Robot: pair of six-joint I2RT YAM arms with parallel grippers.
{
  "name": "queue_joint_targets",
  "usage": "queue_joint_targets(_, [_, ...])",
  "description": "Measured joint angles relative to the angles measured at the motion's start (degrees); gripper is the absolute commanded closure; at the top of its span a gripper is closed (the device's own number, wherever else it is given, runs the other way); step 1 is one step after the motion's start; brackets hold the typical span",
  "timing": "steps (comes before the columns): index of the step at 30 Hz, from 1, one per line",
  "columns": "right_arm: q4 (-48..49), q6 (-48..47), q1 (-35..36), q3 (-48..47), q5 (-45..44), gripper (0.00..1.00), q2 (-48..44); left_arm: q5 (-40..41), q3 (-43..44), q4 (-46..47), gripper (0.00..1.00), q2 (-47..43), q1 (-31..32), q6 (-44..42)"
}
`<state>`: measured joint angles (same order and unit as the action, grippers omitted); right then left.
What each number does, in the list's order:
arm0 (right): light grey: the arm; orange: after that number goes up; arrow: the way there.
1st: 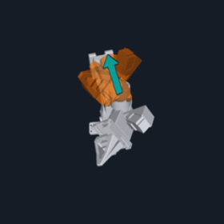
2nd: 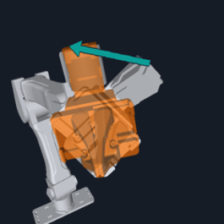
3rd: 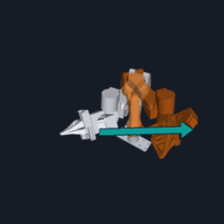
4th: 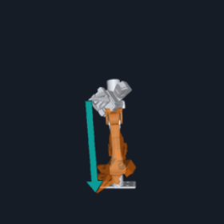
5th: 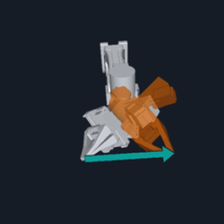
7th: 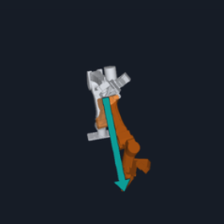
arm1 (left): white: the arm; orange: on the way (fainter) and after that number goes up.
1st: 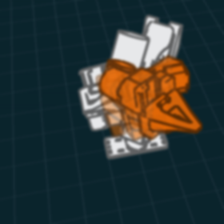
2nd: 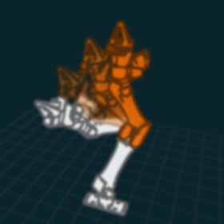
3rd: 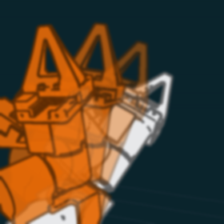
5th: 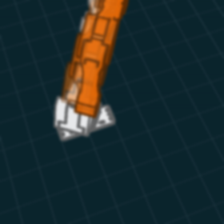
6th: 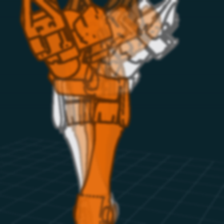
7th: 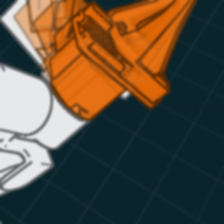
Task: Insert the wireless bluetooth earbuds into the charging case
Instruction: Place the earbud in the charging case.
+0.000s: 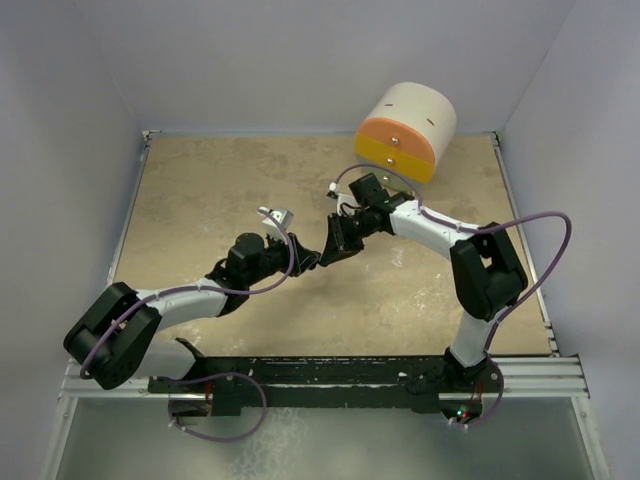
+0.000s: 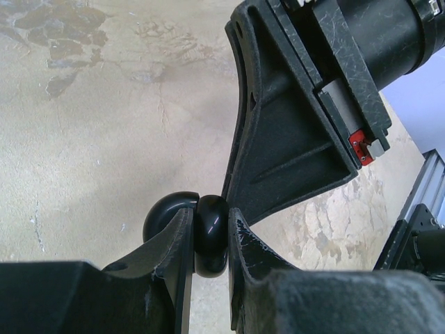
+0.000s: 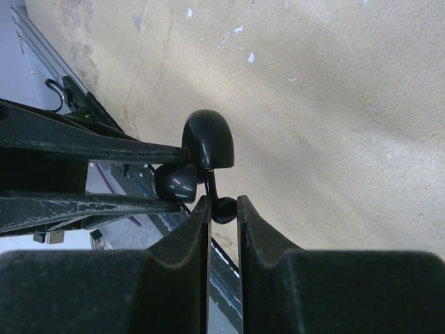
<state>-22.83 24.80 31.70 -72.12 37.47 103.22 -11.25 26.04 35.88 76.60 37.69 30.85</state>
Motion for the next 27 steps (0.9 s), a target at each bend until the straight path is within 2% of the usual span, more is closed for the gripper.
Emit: queue_joint_targets(27, [0.7, 0.0, -0.2, 2.3, -0.2, 1.0, -0.5, -0.1, 0.3, -0.9, 1.0, -0.4, 0.3, 0.0])
